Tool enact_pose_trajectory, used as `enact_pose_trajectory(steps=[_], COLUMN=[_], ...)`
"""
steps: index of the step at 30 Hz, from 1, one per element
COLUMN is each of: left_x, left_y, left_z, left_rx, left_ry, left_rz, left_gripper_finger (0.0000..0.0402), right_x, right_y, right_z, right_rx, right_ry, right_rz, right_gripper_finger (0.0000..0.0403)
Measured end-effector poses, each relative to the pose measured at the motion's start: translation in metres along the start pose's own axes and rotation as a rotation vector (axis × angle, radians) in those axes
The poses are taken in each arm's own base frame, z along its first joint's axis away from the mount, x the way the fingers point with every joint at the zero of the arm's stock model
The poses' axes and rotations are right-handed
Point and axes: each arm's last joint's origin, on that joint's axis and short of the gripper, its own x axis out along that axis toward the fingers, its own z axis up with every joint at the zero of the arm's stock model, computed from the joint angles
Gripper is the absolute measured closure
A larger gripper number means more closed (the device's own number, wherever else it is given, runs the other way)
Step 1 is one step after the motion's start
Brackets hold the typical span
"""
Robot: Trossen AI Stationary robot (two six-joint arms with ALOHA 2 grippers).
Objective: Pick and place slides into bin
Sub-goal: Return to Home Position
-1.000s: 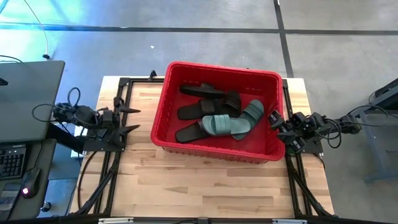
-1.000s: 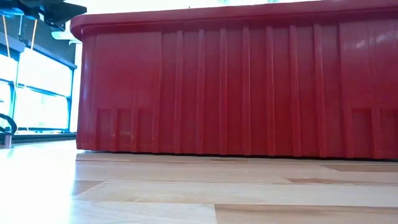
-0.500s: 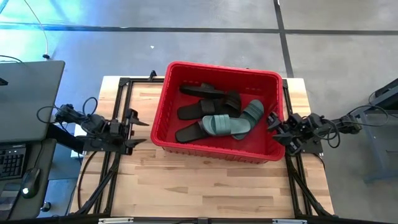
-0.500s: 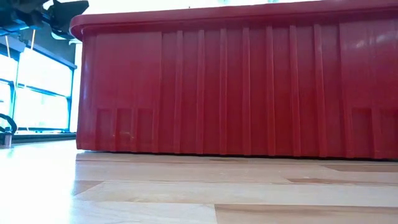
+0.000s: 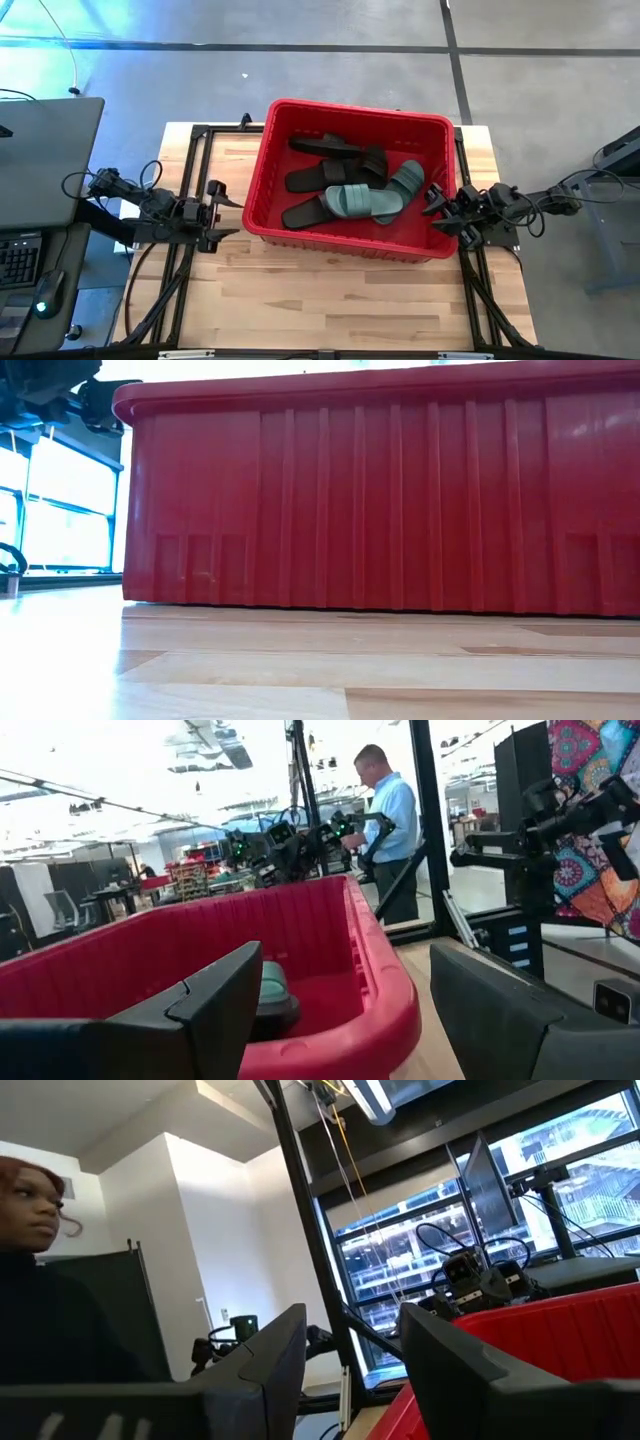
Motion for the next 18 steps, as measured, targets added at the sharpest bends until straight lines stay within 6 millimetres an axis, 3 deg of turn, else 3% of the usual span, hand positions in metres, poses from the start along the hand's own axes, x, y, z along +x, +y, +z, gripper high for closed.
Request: enact_pose_trajectory(steps=[18], left_x=[-0.001], left_y=[-0.003], left_z=[-0.012], left_rx=[0.043], left_ry=[0.111], left_rz=[-0.029], left_gripper_finger=[0.0131], right_x=[0.000], right_y=[0.000], right_z=[-0.001], right_rx=[0.001], right_ry=[0.010], right_rz=[-0.004], right_gripper_finger=[0.0243])
